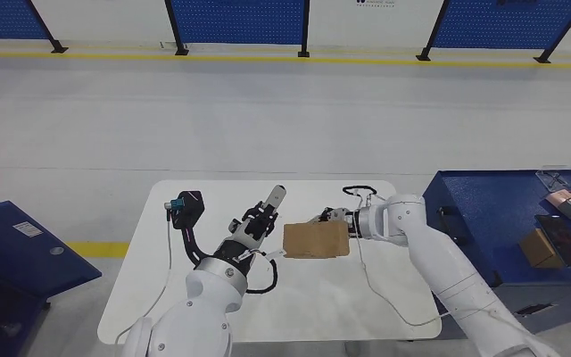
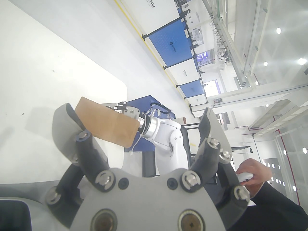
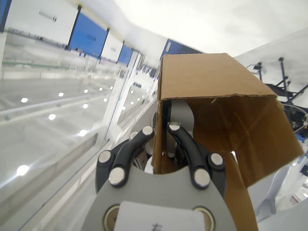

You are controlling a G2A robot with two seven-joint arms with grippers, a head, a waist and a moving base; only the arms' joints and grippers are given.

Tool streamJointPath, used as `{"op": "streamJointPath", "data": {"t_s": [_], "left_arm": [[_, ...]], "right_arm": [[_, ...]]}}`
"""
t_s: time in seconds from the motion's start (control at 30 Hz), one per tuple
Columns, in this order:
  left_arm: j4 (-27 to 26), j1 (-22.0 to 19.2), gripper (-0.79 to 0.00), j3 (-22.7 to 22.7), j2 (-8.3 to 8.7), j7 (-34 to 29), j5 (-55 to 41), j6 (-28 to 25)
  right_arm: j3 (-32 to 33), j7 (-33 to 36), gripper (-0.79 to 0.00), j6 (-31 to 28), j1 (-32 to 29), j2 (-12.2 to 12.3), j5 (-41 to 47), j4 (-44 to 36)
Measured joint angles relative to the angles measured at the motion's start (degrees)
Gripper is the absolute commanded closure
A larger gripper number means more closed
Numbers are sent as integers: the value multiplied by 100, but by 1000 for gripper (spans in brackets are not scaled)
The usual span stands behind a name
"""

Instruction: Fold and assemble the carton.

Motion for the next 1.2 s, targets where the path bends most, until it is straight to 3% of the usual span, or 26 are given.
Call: {"op": "streamJointPath", "data": {"t_s": [0.13,0.33,0.53,0.73,0.8,0.83,0.87,1.0,1.2], "left_arm": [[0,0,-785,0,0,0,0,0],[0,0,-785,0,0,0,0,0],[0,0,-785,0,0,0,0,0],[0,0,-785,0,0,0,0,0],[0,0,-785,0,0,0,0,0],[0,0,-785,0,0,0,0,0],[0,0,-785,0,0,0,0,0],[0,0,-785,0,0,0,0,0],[0,0,-785,0,0,0,0,0]], "right_arm": [[-650,-1449,0,5,645,-297,763,432],[-1487,-2705,0,-418,1193,-788,1473,1144],[-2159,-2650,0,-991,1363,-1314,1368,2089],[-2538,-2233,0,-1045,1482,-1779,1201,3033],[-2590,-2056,-185,-1054,1518,-1893,1141,3274],[-2625,-1935,-443,-1075,1543,-1963,1063,3415],[-2641,-1836,-610,-1079,1556,-2012,1021,3513],[-2666,-1412,-785,-1036,1611,-2188,886,3854],[-2555,-534,-785,-804,1760,-2278,605,4126]]}}
